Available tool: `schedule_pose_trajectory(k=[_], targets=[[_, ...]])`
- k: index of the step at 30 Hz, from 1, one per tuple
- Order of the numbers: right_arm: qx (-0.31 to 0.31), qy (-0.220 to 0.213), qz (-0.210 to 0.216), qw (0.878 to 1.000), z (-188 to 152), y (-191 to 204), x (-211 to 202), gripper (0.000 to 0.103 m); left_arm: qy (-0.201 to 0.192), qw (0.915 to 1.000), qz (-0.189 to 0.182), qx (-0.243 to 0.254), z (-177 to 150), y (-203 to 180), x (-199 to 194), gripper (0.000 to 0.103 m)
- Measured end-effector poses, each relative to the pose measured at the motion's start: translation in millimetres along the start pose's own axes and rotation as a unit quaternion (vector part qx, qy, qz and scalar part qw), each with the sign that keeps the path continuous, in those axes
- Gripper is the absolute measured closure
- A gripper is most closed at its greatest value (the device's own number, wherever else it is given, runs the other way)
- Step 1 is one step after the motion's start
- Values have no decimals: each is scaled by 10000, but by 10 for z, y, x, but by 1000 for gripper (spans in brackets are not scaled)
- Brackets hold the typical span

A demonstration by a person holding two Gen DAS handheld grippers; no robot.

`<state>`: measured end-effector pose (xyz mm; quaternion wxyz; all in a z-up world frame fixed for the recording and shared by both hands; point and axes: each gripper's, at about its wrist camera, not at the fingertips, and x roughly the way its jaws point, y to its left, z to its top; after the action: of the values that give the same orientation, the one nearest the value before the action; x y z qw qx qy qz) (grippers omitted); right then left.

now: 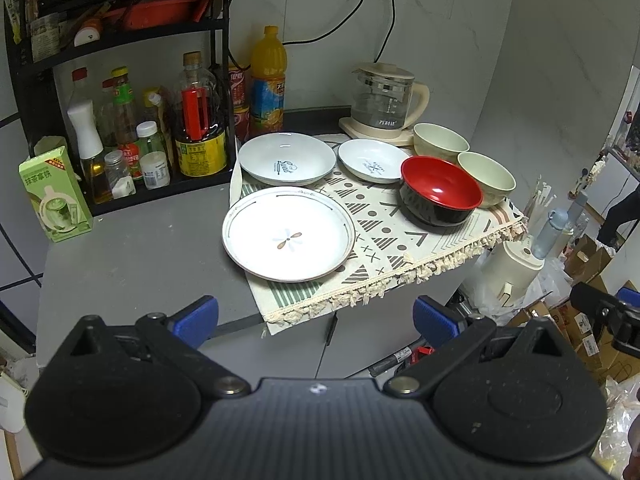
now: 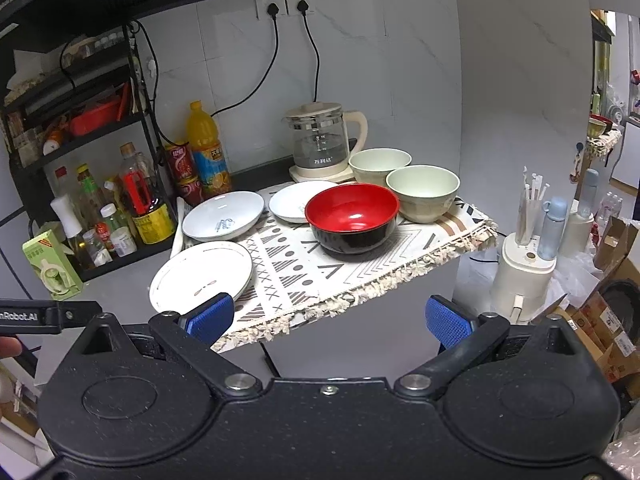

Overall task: Organize plates and bowls
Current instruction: 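Move both grippers toward the pale green bowls beside the red bowl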

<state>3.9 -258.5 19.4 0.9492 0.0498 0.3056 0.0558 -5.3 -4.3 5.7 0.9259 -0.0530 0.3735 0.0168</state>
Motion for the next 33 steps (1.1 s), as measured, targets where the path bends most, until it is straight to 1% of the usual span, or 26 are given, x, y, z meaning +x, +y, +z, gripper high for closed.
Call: schedule_pose_trajectory(k=[9,14,18,21,25,33], targets=[[-52,19,15,10000,14,11,46,0,41,10000,22,-25,16,36,54,0],[-61,43,115,9999,43,4,114,0,48,10000,36,-45,16,43,85,0],[-153,109,80,9998,89,27,182,0,74,9999,40,-84,85,51,133,1],[-154,95,155,9997,122,28,193,0,69,10000,33,-64,107,50,148,1],[-211,114,105,9997,136,45,240,0,11,10000,11,38,142,30,145,1],[-236,199,156,9994,130,56,303,0,105,9999,-16,94,178,-6,204,1]])
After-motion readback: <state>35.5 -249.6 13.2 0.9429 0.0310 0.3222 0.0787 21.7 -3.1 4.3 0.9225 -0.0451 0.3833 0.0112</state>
